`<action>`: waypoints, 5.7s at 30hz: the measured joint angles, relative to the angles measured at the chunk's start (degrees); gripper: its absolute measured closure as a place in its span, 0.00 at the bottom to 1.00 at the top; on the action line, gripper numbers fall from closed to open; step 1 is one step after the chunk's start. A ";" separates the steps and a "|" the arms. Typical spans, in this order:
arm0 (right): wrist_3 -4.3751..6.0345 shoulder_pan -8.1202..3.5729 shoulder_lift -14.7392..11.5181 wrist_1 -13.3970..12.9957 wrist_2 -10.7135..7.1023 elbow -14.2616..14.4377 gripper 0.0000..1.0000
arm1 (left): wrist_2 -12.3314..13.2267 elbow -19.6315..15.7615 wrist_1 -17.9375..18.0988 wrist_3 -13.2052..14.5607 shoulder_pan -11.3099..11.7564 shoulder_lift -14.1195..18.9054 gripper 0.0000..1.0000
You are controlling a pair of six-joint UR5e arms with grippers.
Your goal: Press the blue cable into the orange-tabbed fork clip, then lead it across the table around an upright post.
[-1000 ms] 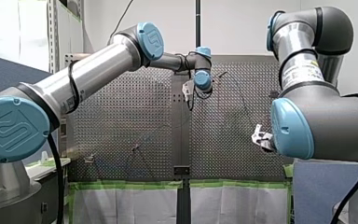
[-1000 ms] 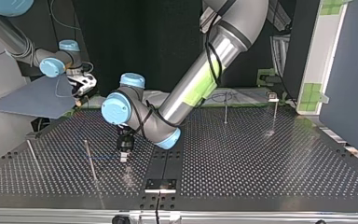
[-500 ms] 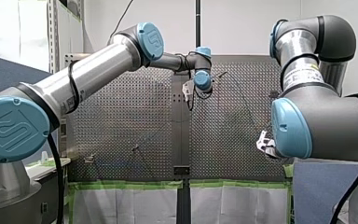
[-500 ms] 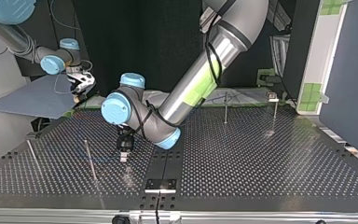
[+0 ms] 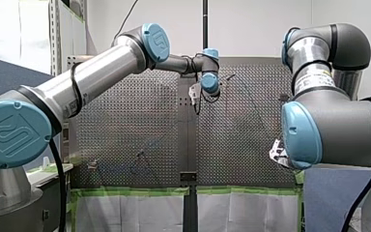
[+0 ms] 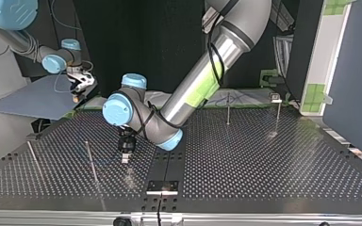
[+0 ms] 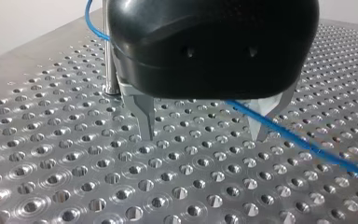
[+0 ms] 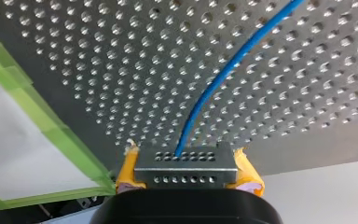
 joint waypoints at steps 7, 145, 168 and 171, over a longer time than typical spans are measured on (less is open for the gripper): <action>0.05 -0.07 3.61 0.12 -0.10 -1.67 1.00 | 0.08 0.00 -0.39 0.00 0.15 0.00 0.00; -5.66 -1.71 5.95 6.36 1.02 -4.62 1.00 | 6.84 -0.88 -22.54 0.54 -6.93 12.33 0.00; -5.84 -1.44 5.94 6.54 0.51 -4.69 1.00 | -1.78 -0.88 -22.28 4.73 -7.55 10.66 0.00; -6.02 -1.43 5.94 6.63 0.51 -4.69 1.00 | -3.04 -0.88 -22.34 4.17 -7.74 10.66 0.00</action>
